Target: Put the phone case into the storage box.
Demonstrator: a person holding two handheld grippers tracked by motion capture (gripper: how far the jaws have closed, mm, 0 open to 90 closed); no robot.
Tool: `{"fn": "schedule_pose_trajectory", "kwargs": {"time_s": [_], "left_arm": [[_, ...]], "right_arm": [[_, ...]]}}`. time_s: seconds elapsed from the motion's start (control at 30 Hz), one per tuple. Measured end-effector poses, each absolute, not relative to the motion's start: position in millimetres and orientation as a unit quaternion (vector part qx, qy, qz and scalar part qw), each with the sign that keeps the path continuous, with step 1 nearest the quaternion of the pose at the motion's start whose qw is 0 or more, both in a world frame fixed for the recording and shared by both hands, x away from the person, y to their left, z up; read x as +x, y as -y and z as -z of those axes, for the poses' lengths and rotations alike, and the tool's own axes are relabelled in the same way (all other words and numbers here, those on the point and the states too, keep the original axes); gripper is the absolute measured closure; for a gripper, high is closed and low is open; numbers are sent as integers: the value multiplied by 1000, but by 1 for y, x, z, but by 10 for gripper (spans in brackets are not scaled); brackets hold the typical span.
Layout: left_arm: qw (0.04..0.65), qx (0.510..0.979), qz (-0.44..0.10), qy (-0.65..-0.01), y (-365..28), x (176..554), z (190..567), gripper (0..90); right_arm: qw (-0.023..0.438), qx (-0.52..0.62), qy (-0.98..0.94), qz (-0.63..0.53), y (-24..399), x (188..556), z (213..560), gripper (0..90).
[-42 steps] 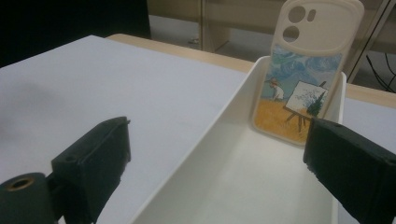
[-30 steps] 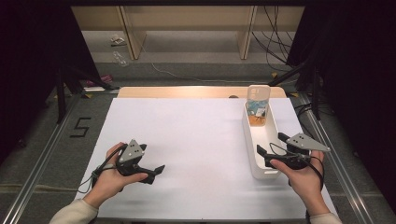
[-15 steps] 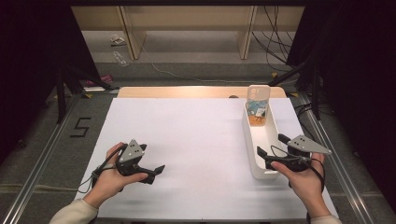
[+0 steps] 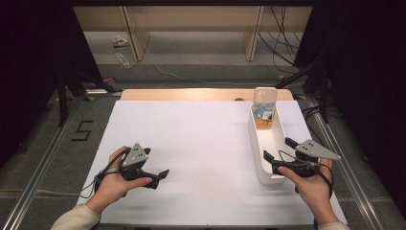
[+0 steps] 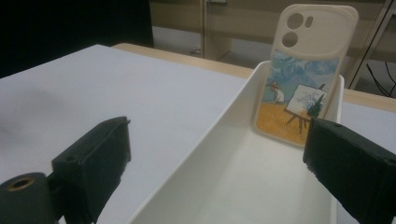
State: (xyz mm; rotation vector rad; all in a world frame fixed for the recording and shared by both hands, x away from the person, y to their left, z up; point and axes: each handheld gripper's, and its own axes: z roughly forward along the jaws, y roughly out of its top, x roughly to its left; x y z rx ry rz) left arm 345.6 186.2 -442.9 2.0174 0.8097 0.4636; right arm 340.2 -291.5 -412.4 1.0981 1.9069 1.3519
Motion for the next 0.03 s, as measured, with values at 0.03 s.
{"fn": "schedule_pose_trajectory", "kwargs": {"time_s": [0.03], "left_arm": [[444, 814, -187, -326, -186, 346, 443, 8]], "right_arm": [[276, 408, -709, -504, 292, 340, 412, 84]]}}
